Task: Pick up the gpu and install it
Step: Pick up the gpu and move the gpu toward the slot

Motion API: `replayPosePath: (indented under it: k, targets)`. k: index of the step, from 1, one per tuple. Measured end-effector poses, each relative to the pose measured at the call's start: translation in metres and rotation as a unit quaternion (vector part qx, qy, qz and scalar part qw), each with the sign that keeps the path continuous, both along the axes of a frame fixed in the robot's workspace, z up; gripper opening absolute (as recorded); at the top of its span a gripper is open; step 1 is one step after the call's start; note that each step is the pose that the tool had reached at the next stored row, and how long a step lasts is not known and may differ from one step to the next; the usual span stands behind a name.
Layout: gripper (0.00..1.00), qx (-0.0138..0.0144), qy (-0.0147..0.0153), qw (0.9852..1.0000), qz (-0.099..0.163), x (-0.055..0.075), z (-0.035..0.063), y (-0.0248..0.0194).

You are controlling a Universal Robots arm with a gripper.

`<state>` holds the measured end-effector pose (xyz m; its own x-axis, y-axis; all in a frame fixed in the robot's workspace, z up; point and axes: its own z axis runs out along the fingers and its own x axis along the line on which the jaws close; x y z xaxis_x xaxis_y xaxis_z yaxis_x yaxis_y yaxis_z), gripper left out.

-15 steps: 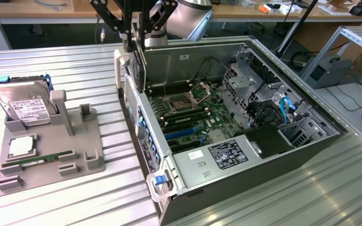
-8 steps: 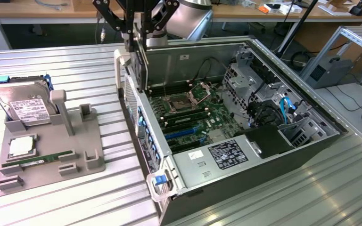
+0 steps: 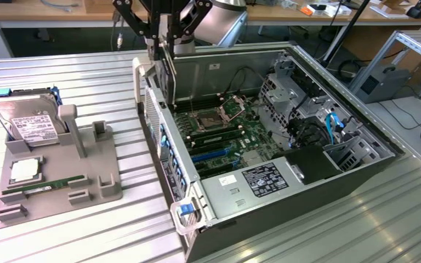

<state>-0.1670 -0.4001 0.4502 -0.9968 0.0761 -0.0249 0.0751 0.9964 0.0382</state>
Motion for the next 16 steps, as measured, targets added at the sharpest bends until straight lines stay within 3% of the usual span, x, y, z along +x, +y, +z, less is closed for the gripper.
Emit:
replayPosePath:
  k: [16]
  targets:
    - [0.27,0.0,0.0,1.0,0.0,0.0094,0.0,0.0]
